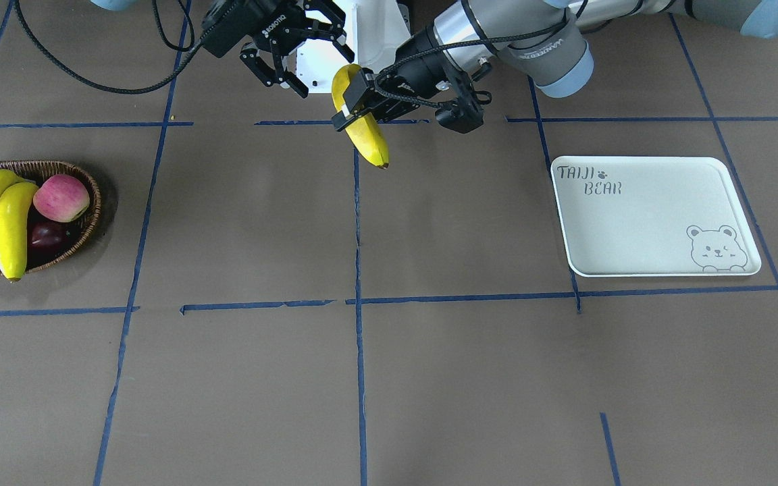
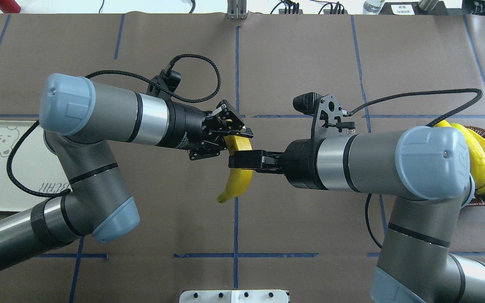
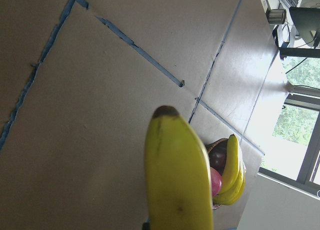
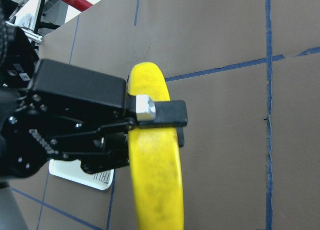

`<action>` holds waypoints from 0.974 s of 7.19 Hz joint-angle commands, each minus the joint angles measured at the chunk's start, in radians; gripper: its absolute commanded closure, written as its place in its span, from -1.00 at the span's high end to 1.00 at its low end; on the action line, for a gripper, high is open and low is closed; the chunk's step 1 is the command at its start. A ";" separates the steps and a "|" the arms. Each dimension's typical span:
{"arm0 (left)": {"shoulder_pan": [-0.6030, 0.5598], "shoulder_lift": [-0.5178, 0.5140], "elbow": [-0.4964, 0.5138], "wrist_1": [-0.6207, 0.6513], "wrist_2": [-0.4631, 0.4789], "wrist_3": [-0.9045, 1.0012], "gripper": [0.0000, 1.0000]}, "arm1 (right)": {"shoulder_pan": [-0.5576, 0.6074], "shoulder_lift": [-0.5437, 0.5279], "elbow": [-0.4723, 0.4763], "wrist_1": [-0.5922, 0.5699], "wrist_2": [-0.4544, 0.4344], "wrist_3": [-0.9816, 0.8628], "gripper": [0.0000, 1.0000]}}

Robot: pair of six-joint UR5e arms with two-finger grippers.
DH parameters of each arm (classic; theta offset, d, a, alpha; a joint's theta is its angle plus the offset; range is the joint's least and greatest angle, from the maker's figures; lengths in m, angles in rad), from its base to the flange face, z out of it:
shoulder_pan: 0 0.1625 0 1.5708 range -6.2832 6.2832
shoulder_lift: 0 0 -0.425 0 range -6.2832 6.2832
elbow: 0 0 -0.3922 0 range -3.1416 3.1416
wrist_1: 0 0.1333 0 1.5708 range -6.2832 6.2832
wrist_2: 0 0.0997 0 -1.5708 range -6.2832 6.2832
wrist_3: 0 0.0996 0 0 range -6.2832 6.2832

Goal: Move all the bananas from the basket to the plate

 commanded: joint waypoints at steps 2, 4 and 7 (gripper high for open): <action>-0.098 0.086 0.020 0.165 -0.006 0.233 -1.00 | -0.001 -0.080 0.092 -0.001 0.012 0.000 1.00; -0.222 0.153 -0.001 0.314 -0.108 0.396 -1.00 | -0.005 -0.091 0.095 -0.001 0.011 0.009 1.00; -0.305 0.487 -0.001 0.306 -0.116 0.741 -1.00 | 0.002 -0.148 0.090 -0.008 -0.013 0.011 1.00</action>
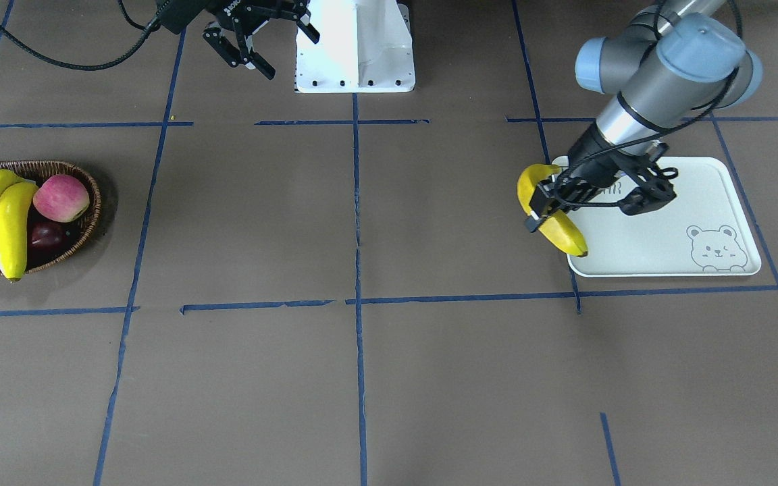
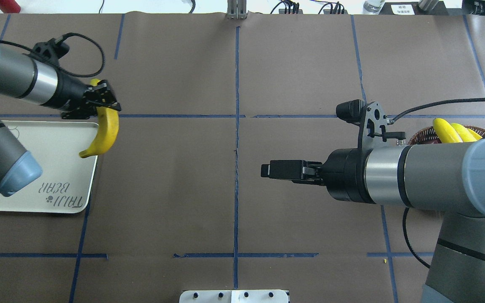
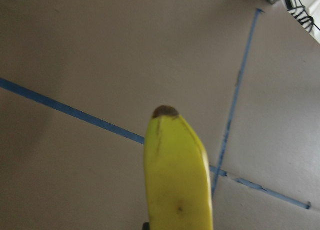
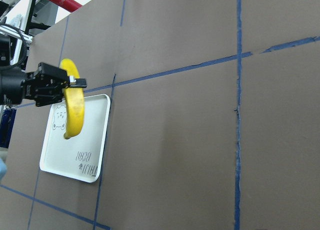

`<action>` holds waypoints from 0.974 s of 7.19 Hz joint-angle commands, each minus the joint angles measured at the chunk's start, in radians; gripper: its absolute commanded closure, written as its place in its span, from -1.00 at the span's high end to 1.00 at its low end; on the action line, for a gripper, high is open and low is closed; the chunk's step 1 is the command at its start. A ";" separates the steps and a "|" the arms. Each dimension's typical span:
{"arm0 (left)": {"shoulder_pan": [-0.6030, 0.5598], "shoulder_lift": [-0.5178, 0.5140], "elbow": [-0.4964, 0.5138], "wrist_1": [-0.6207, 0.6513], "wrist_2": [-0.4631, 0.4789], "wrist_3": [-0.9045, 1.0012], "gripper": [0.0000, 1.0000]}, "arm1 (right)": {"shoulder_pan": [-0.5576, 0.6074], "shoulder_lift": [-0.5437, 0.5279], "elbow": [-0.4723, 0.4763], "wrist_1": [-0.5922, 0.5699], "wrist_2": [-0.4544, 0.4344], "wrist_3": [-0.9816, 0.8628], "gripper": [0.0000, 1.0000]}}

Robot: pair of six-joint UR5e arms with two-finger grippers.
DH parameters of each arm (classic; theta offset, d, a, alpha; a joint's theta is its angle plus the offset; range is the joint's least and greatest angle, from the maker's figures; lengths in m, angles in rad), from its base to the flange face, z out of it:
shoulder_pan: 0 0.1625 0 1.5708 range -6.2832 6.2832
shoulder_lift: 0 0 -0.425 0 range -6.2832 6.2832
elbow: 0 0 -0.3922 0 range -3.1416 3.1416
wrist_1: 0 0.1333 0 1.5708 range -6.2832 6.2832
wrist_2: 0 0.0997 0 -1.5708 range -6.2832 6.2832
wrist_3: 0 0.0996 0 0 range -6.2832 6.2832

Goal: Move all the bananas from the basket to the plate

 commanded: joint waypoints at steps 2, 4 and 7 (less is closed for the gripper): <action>-0.088 0.257 0.025 -0.002 -0.001 0.215 -1.00 | 0.031 -0.051 -0.024 -0.010 -0.018 -0.001 1.00; -0.097 0.294 0.071 -0.006 0.005 0.225 -1.00 | 0.056 -0.078 -0.028 -0.010 -0.021 -0.003 1.00; -0.152 0.296 0.168 -0.005 0.030 0.398 -1.00 | 0.058 -0.075 -0.027 -0.010 -0.023 -0.001 1.00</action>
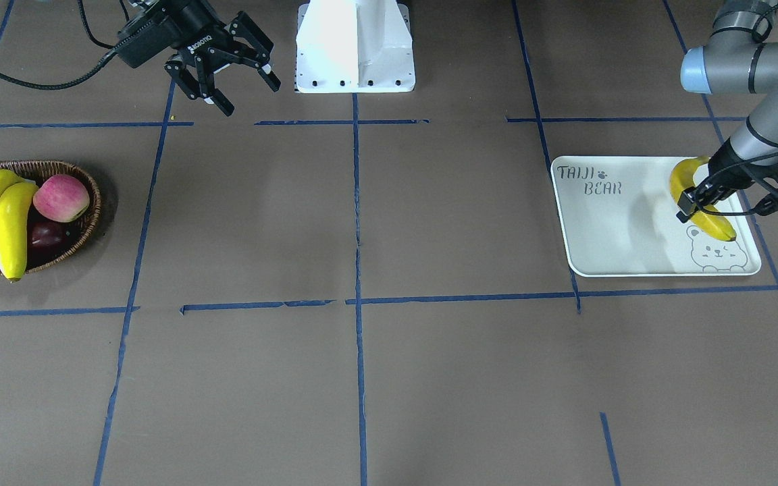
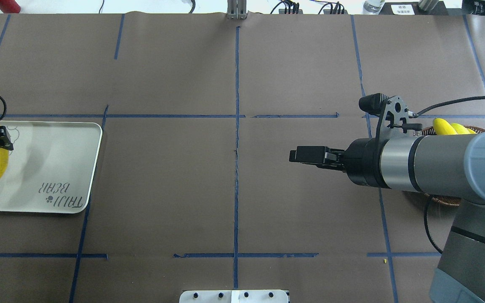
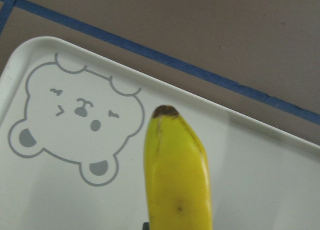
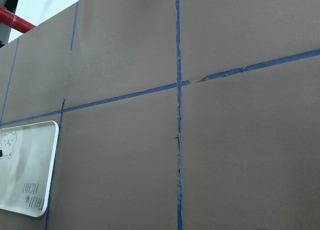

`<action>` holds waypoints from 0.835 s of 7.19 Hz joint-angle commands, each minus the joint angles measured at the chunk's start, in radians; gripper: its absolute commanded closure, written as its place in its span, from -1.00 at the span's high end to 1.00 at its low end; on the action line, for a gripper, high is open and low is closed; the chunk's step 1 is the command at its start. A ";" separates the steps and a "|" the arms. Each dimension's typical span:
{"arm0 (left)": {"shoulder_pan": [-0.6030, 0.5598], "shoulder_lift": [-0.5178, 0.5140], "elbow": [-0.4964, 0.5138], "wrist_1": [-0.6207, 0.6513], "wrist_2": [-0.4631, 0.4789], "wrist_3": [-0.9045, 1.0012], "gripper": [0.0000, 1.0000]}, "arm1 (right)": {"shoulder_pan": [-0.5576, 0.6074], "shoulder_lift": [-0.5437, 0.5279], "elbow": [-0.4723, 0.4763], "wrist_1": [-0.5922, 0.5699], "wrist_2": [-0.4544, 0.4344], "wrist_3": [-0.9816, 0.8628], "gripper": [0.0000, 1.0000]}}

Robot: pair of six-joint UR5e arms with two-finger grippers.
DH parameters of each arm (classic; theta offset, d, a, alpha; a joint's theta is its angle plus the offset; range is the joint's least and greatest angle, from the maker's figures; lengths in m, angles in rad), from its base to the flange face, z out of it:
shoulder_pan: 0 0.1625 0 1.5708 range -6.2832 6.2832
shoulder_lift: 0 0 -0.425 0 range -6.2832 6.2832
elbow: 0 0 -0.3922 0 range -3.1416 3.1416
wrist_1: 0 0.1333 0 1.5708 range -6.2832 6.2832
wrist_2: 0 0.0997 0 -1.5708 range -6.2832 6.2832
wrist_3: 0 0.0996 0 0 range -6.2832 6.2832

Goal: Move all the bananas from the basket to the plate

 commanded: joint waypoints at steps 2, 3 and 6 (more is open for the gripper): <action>-0.044 -0.002 0.054 -0.002 0.009 0.102 -1.00 | 0.003 0.000 0.000 0.000 -0.001 0.000 1.00; -0.044 -0.010 0.057 0.000 0.009 0.098 -0.49 | 0.006 -0.002 0.000 0.000 0.002 -0.001 1.00; -0.042 -0.017 0.054 -0.002 0.009 0.091 1.00 | 0.069 -0.012 0.002 -0.026 0.067 -0.014 1.00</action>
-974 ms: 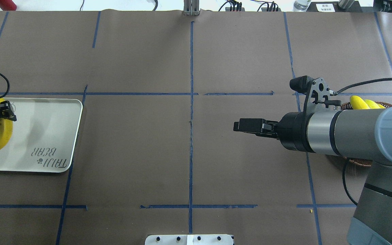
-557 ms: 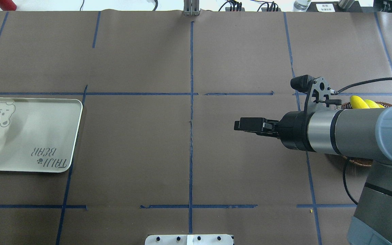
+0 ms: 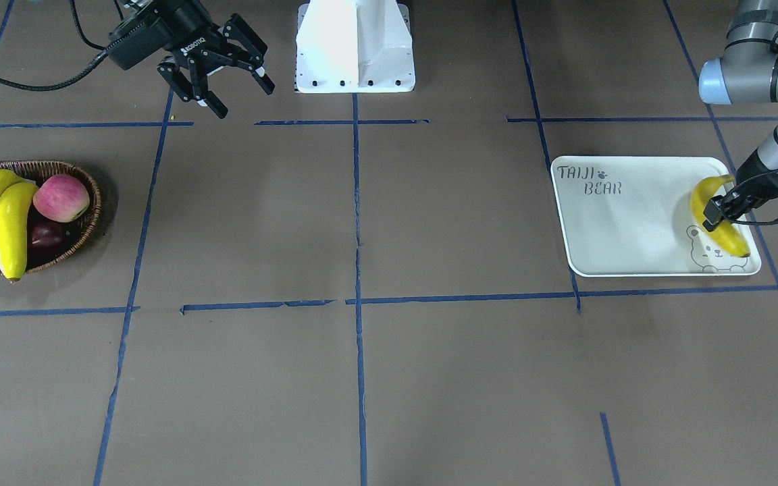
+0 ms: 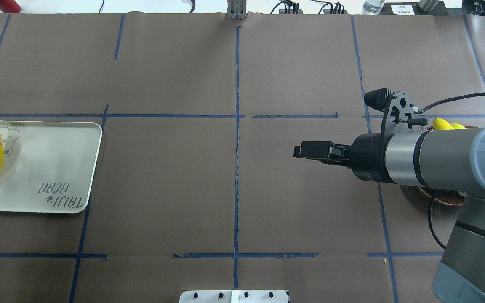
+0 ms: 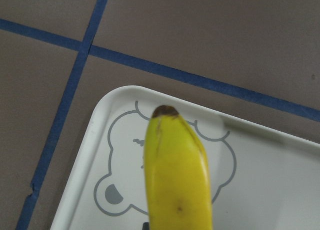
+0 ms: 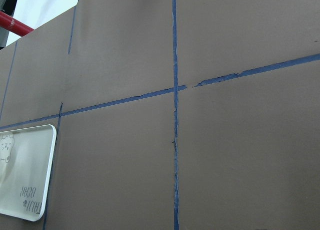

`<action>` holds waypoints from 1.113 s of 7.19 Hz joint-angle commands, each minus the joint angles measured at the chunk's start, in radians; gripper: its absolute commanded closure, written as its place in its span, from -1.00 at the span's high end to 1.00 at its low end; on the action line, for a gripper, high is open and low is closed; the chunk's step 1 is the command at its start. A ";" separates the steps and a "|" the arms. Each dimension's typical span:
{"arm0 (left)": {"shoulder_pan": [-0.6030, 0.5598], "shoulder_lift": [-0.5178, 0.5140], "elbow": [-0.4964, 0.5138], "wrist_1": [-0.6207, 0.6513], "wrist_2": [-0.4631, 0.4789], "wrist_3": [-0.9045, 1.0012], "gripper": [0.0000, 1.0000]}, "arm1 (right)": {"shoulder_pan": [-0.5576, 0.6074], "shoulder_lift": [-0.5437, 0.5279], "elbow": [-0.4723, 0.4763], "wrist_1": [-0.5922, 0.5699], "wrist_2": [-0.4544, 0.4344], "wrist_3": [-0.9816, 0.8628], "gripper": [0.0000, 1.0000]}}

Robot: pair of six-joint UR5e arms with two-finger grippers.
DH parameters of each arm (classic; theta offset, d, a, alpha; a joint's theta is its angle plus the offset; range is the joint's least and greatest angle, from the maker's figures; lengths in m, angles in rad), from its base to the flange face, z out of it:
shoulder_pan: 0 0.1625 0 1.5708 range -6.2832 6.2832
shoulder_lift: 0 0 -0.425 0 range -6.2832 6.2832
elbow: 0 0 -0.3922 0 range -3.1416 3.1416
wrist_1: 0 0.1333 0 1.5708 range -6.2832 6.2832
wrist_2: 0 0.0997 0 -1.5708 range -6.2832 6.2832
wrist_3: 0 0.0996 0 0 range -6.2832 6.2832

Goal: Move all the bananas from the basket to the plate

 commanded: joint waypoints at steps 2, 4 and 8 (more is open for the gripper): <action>-0.002 -0.001 -0.018 0.006 -0.011 -0.002 1.00 | 0.095 -0.026 0.000 -0.025 0.101 -0.009 1.00; -0.031 0.000 -0.107 0.038 -0.029 0.001 1.00 | 0.233 -0.101 0.007 -0.117 0.230 -0.191 1.00; -0.041 -0.038 -0.461 0.393 -0.066 -0.059 1.00 | 0.471 -0.426 -0.012 -0.105 0.371 -0.688 1.00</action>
